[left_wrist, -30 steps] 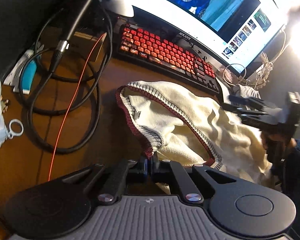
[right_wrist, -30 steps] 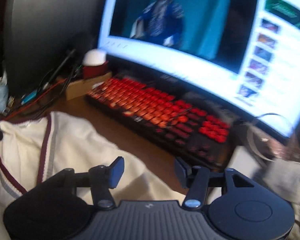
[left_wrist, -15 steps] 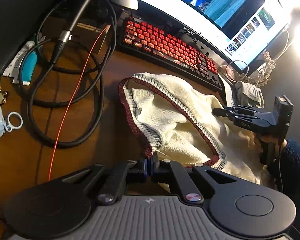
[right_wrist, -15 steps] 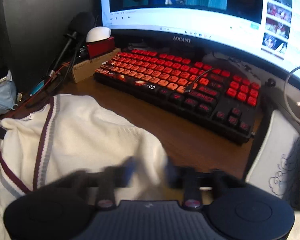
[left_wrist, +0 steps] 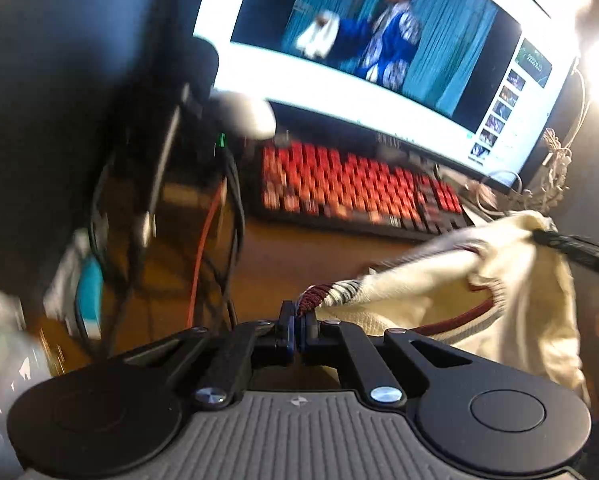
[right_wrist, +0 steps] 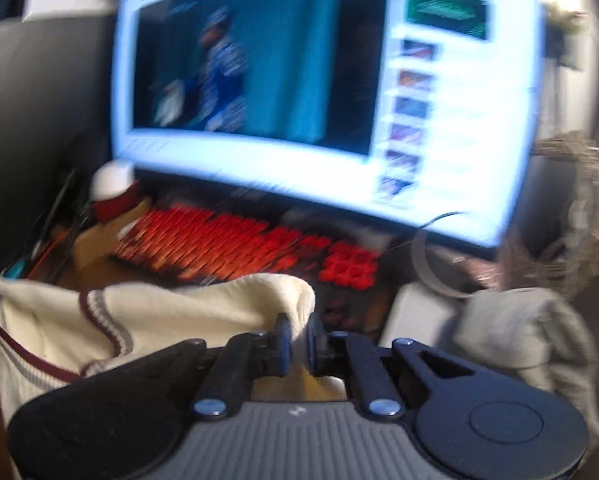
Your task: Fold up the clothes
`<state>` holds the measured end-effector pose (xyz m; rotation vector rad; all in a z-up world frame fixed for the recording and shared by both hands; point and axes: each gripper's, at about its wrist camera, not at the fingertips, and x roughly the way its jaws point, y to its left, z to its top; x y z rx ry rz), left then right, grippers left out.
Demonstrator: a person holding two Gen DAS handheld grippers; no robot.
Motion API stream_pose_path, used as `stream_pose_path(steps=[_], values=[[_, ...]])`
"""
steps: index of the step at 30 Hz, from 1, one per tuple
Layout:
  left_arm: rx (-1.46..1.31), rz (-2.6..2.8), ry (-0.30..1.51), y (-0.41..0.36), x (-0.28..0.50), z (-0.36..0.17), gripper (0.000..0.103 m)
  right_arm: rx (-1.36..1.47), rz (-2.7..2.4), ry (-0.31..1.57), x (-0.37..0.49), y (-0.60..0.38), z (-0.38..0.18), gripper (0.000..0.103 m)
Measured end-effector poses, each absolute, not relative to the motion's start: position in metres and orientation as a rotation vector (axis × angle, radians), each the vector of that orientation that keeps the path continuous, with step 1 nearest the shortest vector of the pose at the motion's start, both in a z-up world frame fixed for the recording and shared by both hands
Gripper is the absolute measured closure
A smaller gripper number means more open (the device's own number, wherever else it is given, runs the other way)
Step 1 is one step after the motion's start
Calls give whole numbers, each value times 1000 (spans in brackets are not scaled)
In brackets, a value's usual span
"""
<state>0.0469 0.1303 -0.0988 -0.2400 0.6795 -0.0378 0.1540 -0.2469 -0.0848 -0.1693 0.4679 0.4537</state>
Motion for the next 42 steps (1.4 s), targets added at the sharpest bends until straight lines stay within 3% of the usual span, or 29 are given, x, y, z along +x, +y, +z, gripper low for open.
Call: stream_pose_path(steps=[5,10,17,27,34,35,37,42], values=[[-115,24,614,117,93,-76,99,-70,378,399,150,-277,-62,97],[-130,1,645,104,134,-79,92,-59,308,396,156,-287,-65,96],[-67,-67,696,73,142,-96,65,-45,196,508,180,-314,-109,96],[-2,-120,685,57,120,-95,38,-40,138,592,179,-345,-155,95],[-30,-159,721,64,107,-98,38,-20,79,568,176,-349,-151,95],[-38,-164,728,66,104,-99,38,-35,48,561,175,-349,-152,102],[-74,-195,759,74,99,-101,38,-39,-34,562,176,-358,-155,102],[-59,-214,774,74,96,-102,38,186,105,564,168,-384,-154,100]])
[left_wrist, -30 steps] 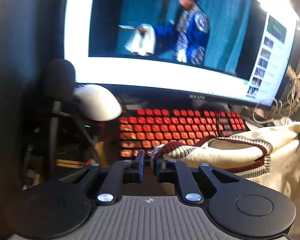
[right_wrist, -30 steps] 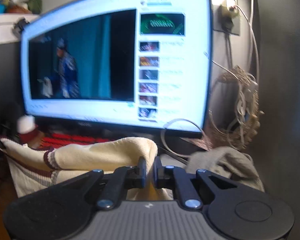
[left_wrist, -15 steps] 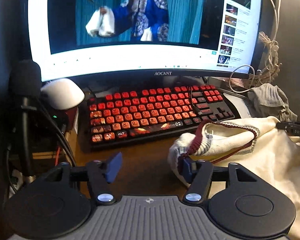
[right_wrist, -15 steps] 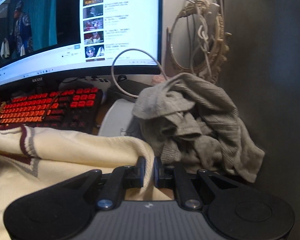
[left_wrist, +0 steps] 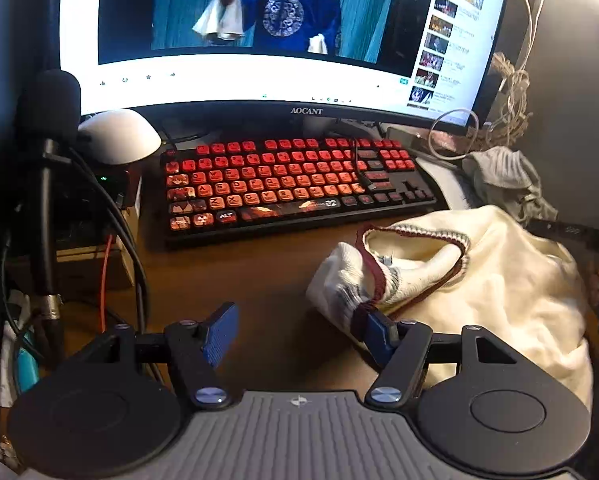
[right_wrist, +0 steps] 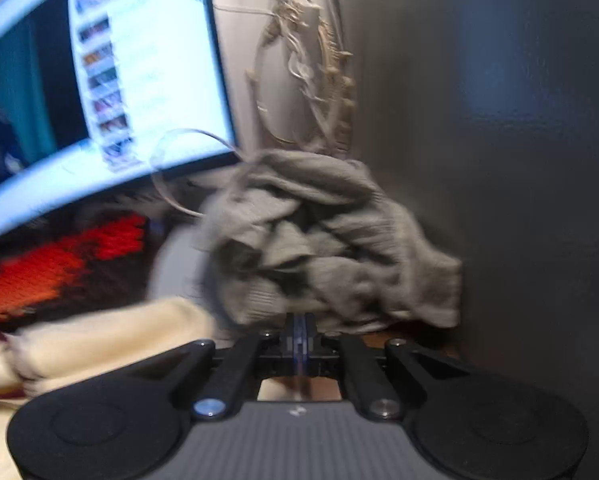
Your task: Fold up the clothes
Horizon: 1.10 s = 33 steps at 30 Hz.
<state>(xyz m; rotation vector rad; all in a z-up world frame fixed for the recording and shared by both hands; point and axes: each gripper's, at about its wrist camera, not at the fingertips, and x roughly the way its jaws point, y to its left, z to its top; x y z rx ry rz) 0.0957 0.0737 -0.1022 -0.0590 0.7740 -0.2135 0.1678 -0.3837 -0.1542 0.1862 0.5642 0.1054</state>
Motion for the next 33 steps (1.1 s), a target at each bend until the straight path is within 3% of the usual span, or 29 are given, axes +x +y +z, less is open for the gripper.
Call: stream_pose_path(steps=[3,5,9,11,21,29,33], values=[[-82,-225,776,73,99,-102,38,146,244,566,157,-366,-149,90],[-110,-245,787,74,102,-101,38,78,315,556,147,-348,-146,67],[-170,-279,806,76,103,-102,38,-54,422,551,128,-301,-142,61],[-195,-289,812,78,103,-103,38,-99,507,538,117,-274,-138,53],[-404,-347,807,108,94,-97,38,-427,695,425,99,-150,-135,52],[-383,-377,852,107,69,-111,38,-422,659,455,103,-169,-130,51],[-353,-415,912,87,68,-131,38,-432,576,475,97,-211,-130,37]])
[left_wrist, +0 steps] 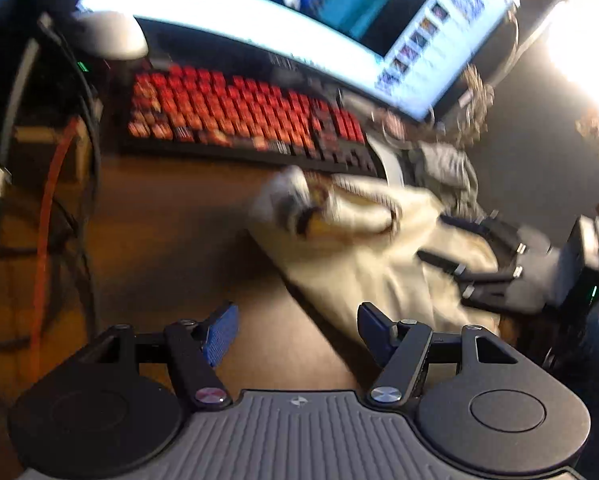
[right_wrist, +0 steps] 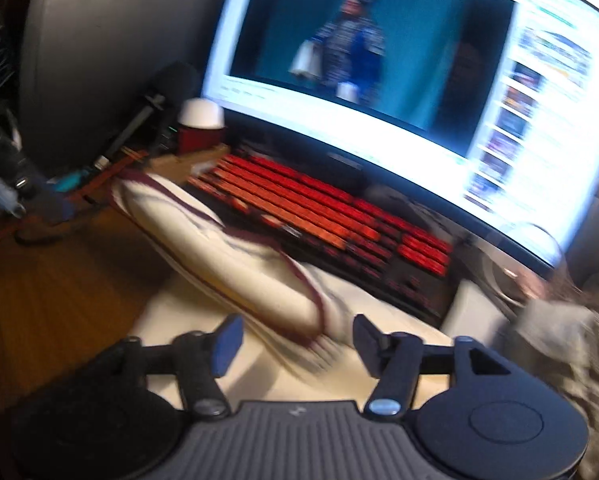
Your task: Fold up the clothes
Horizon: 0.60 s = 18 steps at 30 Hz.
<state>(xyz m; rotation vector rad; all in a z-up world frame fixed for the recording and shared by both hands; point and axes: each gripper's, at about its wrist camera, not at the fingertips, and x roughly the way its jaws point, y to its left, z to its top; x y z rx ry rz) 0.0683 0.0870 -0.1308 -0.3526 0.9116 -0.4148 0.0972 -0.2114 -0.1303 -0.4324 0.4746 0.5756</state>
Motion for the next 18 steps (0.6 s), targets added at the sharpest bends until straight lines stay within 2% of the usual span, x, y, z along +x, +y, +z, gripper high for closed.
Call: stream_pose_path(steps=[4,15,16,17,18], values=[[-371,-444,945,75,69,-146,38,-420,544,504,104,-235,-133,35],[-332,-399,941,84,49,-150,38,-620,619,463,149,-165,-159,37],[-337,-397,942,86,49,-151,38,-614,620,475,153,-163,-161,53],[-342,-395,943,88,49,-152,38,-601,622,494,158,-161,-162,86],[-346,-393,944,89,49,-154,38,-575,623,519,163,-161,-162,94]])
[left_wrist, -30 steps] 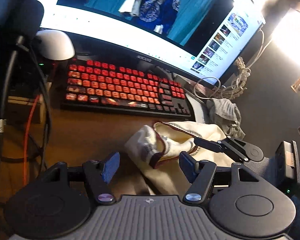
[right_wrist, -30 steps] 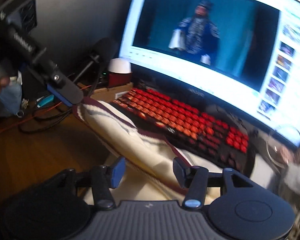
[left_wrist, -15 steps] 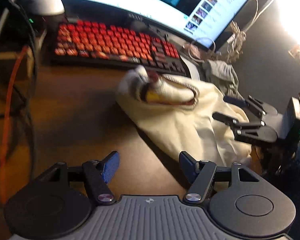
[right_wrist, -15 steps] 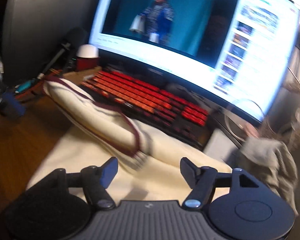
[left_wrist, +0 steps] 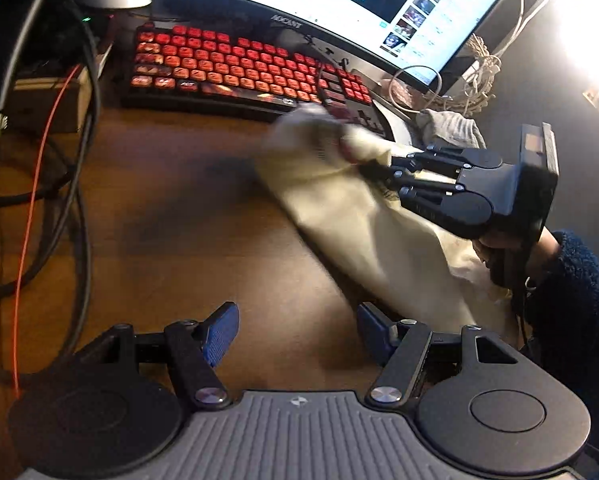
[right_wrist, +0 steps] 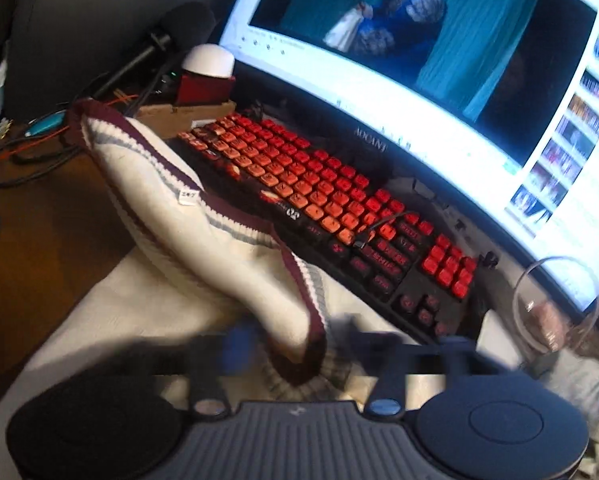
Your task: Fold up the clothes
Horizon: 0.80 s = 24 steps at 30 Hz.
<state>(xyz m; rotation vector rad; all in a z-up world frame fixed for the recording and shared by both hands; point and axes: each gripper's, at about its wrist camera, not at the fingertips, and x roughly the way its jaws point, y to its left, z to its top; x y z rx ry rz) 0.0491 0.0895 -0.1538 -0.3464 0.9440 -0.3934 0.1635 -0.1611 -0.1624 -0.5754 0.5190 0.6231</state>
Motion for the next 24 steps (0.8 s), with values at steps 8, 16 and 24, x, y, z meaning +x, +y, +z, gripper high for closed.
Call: stream_pose_path(steps=[8,16,24], values=[[-356,-407,949,90,53,-160,40,-331,579,463,174,-169,-128,95],[-363,-385,934,94,50,-159,40,-113,505,382,215,-163,-73,96],[-216,-331,841,86,31,-145,43,36,431,549,269,-157,-89,88]])
